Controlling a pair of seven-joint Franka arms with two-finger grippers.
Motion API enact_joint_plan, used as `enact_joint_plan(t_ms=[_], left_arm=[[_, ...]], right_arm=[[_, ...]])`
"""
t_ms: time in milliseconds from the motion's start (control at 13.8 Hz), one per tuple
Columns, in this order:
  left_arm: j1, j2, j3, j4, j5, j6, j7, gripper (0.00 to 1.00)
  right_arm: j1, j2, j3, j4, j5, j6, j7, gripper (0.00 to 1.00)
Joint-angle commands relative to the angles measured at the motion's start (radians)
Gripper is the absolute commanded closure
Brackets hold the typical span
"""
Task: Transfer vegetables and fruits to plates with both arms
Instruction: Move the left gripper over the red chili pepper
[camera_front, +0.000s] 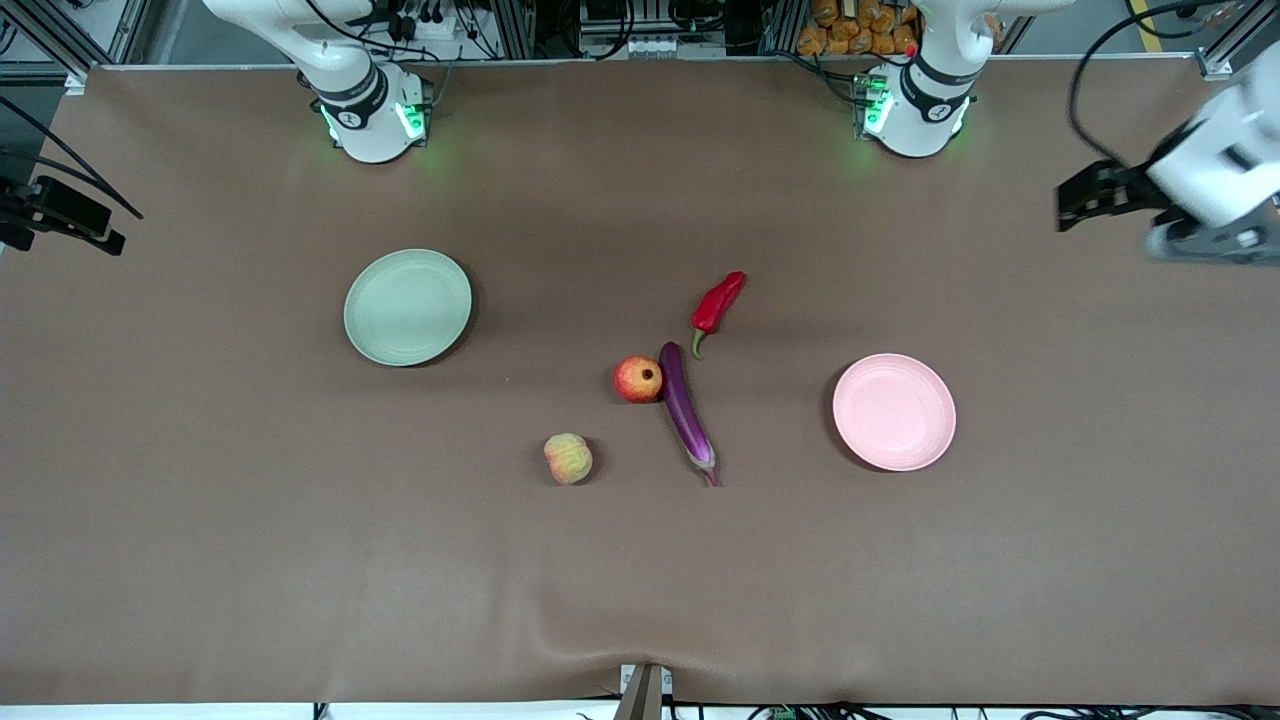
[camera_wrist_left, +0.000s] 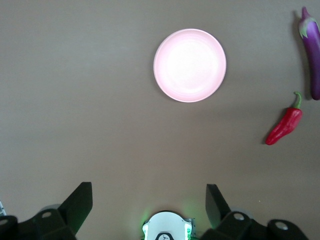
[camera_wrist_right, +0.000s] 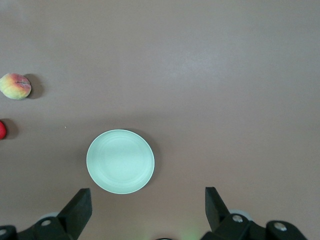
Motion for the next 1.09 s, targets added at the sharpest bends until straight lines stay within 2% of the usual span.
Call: enact_joint_plan(t_ms=[0,291,727,1017], left_arm=[[-0.075,0.107,-0.036,0.037,-0.01,-0.008,-0.104,0.0],[-0.232,0.203,-0.061,-0.011,-0.04,0.072,-0.184,0.0],[-0.401,0.217,-0.073,-0.312,-0.051,0.454,-0.308,0.0],[-0.491,0.321,-0.07,-0.329,-0.036,0.563,-0.375,0.0]], right_arm=[[-0.005,-0.003,0.006,-0.004,0.014,-0.001,-0.001,0.0],[-0.013,-0.003,0.006,-0.004,0.014,-0.002,0.001,0.0],[-0.015,-0.004,0.002,-0.001,0.014,-0.012,0.001,0.0],[-0.015,-0.004,0.002,0.001,0.016,-0.01,0.001,0.0]])
